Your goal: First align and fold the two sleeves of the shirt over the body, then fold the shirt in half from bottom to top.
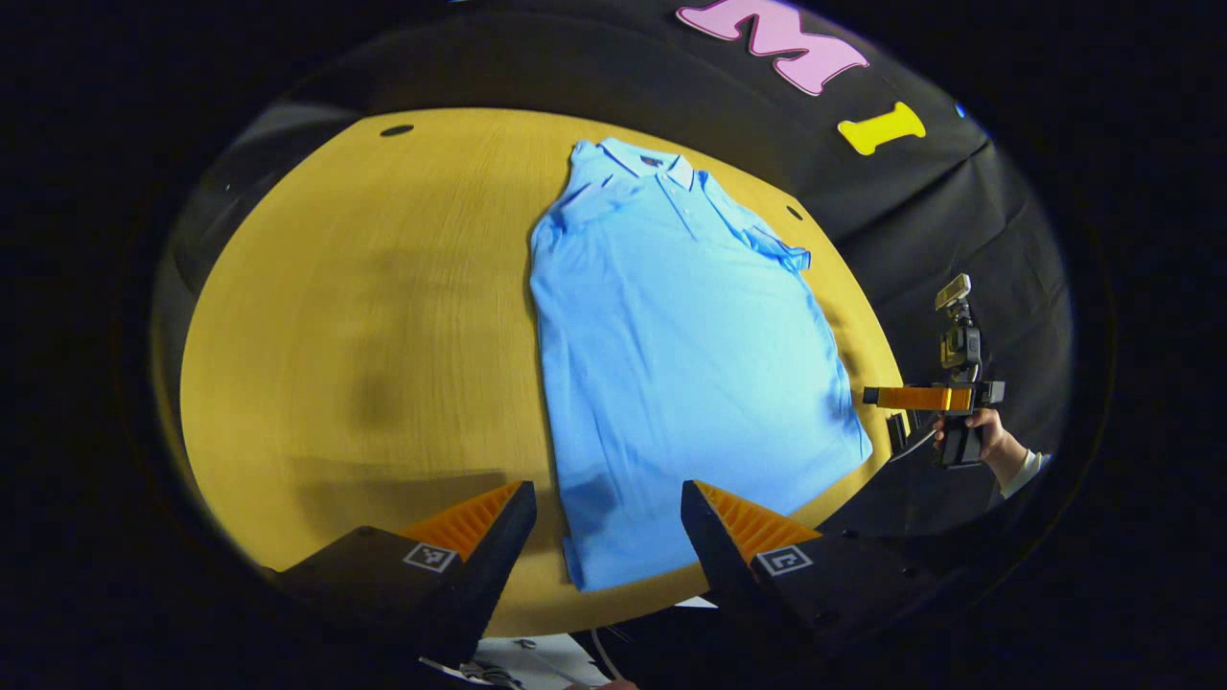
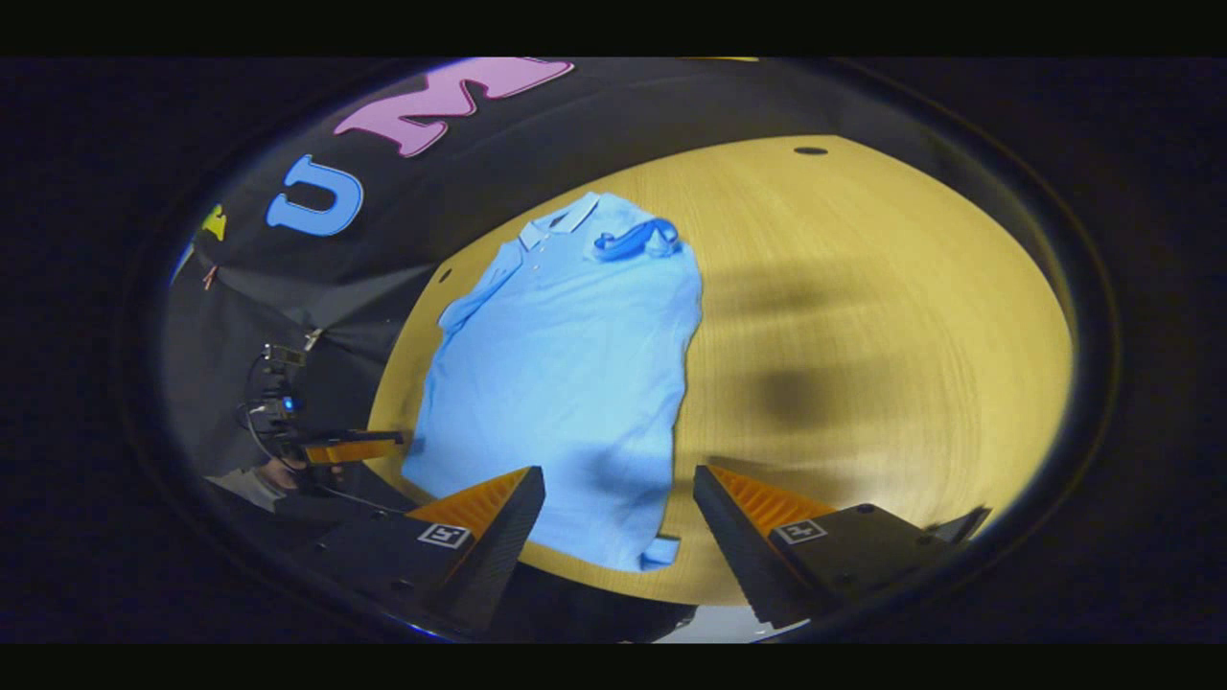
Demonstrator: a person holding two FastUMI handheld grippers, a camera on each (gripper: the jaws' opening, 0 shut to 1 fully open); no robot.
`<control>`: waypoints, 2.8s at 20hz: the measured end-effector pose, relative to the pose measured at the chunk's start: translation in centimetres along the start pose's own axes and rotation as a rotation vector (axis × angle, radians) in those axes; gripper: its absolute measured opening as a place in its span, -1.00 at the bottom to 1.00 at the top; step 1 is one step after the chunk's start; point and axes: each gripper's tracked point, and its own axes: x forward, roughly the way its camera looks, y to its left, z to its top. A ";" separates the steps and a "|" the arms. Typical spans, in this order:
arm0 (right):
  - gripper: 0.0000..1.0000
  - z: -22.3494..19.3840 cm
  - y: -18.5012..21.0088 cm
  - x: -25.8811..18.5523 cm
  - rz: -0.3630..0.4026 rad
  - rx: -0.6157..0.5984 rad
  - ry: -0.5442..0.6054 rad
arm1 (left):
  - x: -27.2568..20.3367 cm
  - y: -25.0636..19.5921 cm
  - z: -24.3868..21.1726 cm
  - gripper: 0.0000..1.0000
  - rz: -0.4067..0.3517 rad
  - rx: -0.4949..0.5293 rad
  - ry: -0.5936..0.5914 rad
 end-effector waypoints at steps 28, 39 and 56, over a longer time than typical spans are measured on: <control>-0.80 3.1 7.6 1.2 0.308 0.197 -0.091 | -0.8 -6.5 4.7 -0.87 -0.130 0.091 -0.085; -0.81 27.7 11.2 -0.4 0.360 -0.033 -0.379 | -4.2 -4.0 28.2 -0.88 0.016 0.185 -0.388; -0.85 41.3 2.6 20.6 -0.021 -0.172 -0.268 | 14.5 4.6 43.7 -0.09 0.367 0.084 -0.332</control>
